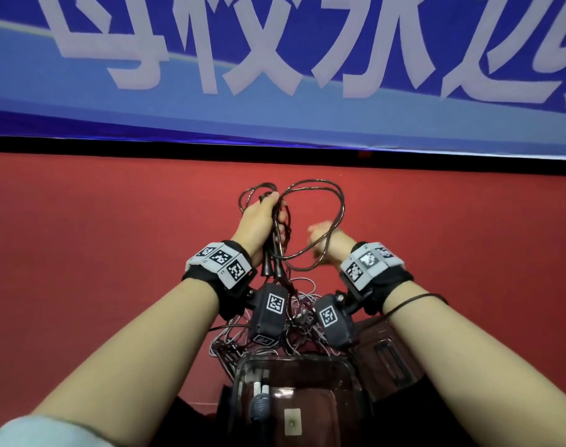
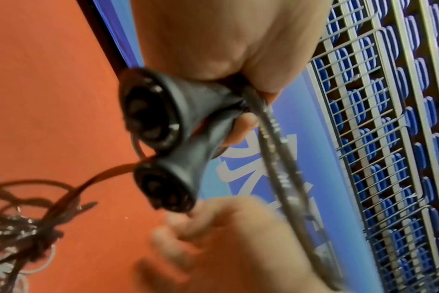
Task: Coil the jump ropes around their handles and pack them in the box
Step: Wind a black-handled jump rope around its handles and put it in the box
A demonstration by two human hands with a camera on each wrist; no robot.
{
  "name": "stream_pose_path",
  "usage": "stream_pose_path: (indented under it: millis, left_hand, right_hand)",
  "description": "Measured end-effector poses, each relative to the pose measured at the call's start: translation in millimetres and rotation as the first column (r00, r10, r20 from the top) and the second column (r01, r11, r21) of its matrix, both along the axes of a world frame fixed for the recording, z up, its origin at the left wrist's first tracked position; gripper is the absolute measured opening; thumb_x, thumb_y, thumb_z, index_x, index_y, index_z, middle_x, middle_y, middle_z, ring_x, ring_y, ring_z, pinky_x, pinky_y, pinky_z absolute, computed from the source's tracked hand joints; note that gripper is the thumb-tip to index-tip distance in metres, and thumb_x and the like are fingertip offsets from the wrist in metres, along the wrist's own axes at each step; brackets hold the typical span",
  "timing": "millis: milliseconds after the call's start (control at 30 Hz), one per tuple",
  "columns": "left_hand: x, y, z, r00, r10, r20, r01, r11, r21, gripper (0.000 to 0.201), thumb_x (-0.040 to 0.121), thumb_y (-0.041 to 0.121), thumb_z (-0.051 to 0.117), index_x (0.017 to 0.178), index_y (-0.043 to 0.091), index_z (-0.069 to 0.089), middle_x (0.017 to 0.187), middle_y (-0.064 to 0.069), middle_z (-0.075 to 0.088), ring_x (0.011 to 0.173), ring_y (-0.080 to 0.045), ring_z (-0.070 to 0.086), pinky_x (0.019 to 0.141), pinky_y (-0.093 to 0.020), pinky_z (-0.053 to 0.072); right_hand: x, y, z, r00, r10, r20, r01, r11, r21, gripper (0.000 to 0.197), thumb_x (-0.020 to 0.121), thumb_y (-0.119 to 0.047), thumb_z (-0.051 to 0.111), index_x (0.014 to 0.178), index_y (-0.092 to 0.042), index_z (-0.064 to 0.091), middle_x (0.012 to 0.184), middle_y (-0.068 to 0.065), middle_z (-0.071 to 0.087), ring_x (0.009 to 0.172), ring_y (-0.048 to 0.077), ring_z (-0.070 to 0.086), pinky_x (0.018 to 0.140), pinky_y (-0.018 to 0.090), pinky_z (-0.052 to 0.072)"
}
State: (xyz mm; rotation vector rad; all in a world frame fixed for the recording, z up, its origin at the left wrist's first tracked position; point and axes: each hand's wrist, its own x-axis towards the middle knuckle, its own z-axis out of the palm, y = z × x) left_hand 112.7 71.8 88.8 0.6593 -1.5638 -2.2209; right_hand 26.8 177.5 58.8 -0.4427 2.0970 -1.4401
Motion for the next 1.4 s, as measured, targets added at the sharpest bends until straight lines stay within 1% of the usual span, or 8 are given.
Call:
stream_pose_path:
  millis: [100,267,500,800,967,1133,1300,1400]
  left_hand:
    - [-3.0,2.2,10.9,0.996,0.027,-0.086,-0.019,0.995,0.094,0.028,0.104,0.028,0.041,0.081,0.017,0.052,0.056,0.004,0.045,0.038,-0.006,0.037,0.033,-0.015,0.028]
    - [-1.3,5.6,24.3,0.987,-0.013,-0.157,0.047,0.975,0.216,0.031,0.103,0.031,0.041,0.078,0.017,0.053,0.056,0.004,0.047,0.038,-0.005,0.038,0.032,-0.015,0.027]
    - [12.9,-13.7,39.2,0.972,0.062,-0.227,0.013,0.95,0.313,0.033,0.104,0.033,0.038,0.076,0.018,0.048,0.06,0.004,0.042,0.035,-0.005,0.036,0.032,-0.014,0.027]
    - [26.7,-47.4,39.0,0.912,0.296,-0.284,-0.206,0.929,0.309,0.031,0.104,0.033,0.039,0.078,0.021,0.051,0.054,0.008,0.042,0.038,-0.004,0.031,0.036,-0.015,0.027]
    - [34.1,-55.5,53.5,0.877,0.312,-0.364,-0.188,0.922,0.339,0.032,0.103,0.034,0.039,0.076,0.021,0.05,0.056,0.008,0.041,0.039,-0.004,0.03,0.037,-0.015,0.026]
    - [41.9,-63.3,72.4,0.792,0.394,-0.466,-0.192,0.886,0.422,0.033,0.104,0.033,0.038,0.075,0.019,0.048,0.057,0.006,0.039,0.039,-0.005,0.027,0.038,-0.014,0.025]
    - [37.9,-59.2,69.1,0.813,0.366,-0.454,-0.152,0.885,0.44,0.033,0.103,0.033,0.038,0.075,0.019,0.047,0.055,0.006,0.04,0.037,-0.005,0.028,0.036,-0.014,0.025]
    - [31.8,-51.5,63.7,0.848,0.326,-0.418,-0.148,0.903,0.403,0.032,0.103,0.032,0.039,0.075,0.019,0.048,0.055,0.006,0.041,0.037,-0.005,0.029,0.036,-0.015,0.026]
  right_hand:
    - [14.9,-3.7,-29.7,0.977,0.175,0.12,-0.201,0.945,0.259,0.021,0.093,-0.014,0.054,0.074,-0.02,0.056,0.072,0.002,0.049,0.062,0.013,0.047,0.053,0.027,0.045]
    - [21.7,-29.7,-48.4,0.972,0.233,0.019,-0.228,0.924,0.308,0.034,0.089,-0.028,0.067,0.107,0.0,0.062,0.1,0.016,0.066,0.083,0.028,0.062,0.068,0.032,0.054]
    - [12.7,-29.3,-59.8,0.994,0.105,-0.027,-0.096,0.967,0.235,0.012,0.091,-0.014,0.062,0.082,-0.016,0.054,0.067,0.004,0.058,0.049,0.015,0.054,0.042,0.026,0.046]
    - [-48.8,-2.5,-103.6,0.996,0.017,-0.091,0.029,0.88,0.474,0.023,0.078,-0.022,0.058,0.075,-0.001,0.066,0.078,0.019,0.072,0.078,0.037,0.071,0.079,0.054,0.058]
    - [-55.9,18.3,-106.0,0.992,0.066,-0.104,0.012,0.786,0.619,0.018,0.077,-0.018,0.059,0.077,-0.003,0.067,0.083,0.014,0.073,0.081,0.032,0.072,0.077,0.036,0.058]
    - [-39.7,30.5,-93.0,0.998,0.057,-0.023,-0.033,0.81,0.586,0.035,0.092,-0.009,0.058,0.125,0.002,0.058,0.125,0.018,0.06,0.109,0.03,0.06,0.083,0.031,0.051]
    - [-47.9,14.3,-112.9,0.983,0.149,-0.103,-0.033,0.707,0.706,0.016,0.088,-0.017,0.06,0.076,-0.008,0.067,0.089,0.008,0.071,0.091,0.028,0.069,0.073,0.029,0.052]
    - [-35.3,-3.5,-105.3,0.976,0.165,-0.141,-0.041,0.78,0.625,0.022,0.088,-0.018,0.061,0.104,-0.005,0.069,0.104,0.012,0.07,0.094,0.029,0.068,0.076,0.034,0.052]
